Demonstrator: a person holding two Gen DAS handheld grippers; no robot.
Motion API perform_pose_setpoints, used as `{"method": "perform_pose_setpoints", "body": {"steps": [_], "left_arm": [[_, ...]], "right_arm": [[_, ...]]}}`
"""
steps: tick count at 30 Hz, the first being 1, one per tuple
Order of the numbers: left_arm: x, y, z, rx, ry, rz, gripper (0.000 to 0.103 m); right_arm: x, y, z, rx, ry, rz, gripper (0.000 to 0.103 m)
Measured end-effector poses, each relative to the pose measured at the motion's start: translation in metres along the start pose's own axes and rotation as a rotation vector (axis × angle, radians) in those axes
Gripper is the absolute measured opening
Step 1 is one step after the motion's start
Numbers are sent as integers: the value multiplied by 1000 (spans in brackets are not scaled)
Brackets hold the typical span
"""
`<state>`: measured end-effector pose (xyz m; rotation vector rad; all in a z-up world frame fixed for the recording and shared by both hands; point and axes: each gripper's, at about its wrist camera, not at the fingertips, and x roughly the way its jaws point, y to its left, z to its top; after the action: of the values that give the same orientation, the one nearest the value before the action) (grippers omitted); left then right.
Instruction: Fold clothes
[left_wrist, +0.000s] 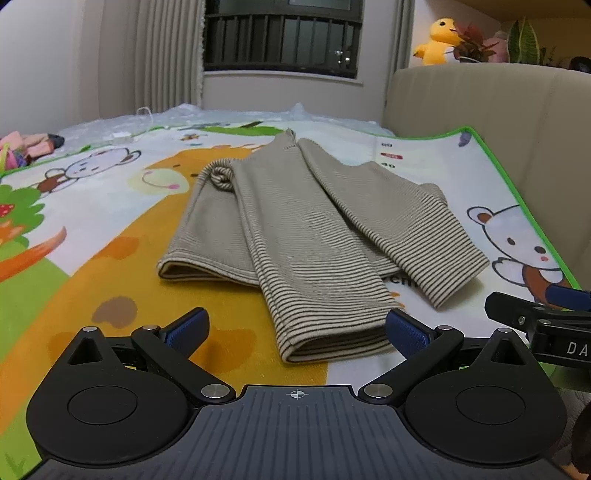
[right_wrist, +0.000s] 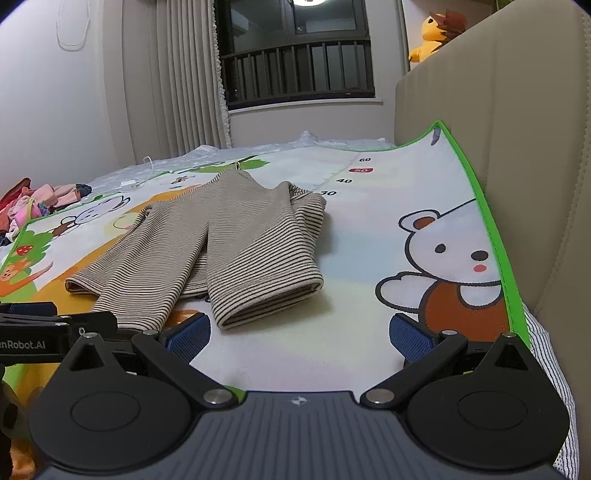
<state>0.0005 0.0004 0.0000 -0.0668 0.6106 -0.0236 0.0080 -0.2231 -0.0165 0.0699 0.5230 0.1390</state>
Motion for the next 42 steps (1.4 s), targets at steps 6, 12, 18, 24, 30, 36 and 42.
{"method": "perform_pose_setpoints", "body": {"steps": [6, 12, 18, 24, 30, 36, 42], "left_arm": [[3, 3, 3, 0, -1, -7, 103], [3, 4, 3, 2, -6, -10, 103], [0, 1, 1, 5, -4, -10, 103], [1, 1, 1, 8, -7, -12, 103], [2, 1, 1, 8, -3, -11, 103], [1, 1, 0, 11, 1, -15, 103], [2, 2, 0, 7, 6, -16, 103]], "right_arm": [[4, 1, -1, -10, -5, 11, 103], [6, -7, -1, -4, 1, 10, 103], [6, -7, -2, -2, -2, 5, 103], [5, -6, -2, 1, 0, 4, 103], [6, -6, -2, -3, 3, 10, 103], [6, -5, -3, 4, 7, 7, 103], [5, -5, -3, 8, 9, 5, 103]]}}
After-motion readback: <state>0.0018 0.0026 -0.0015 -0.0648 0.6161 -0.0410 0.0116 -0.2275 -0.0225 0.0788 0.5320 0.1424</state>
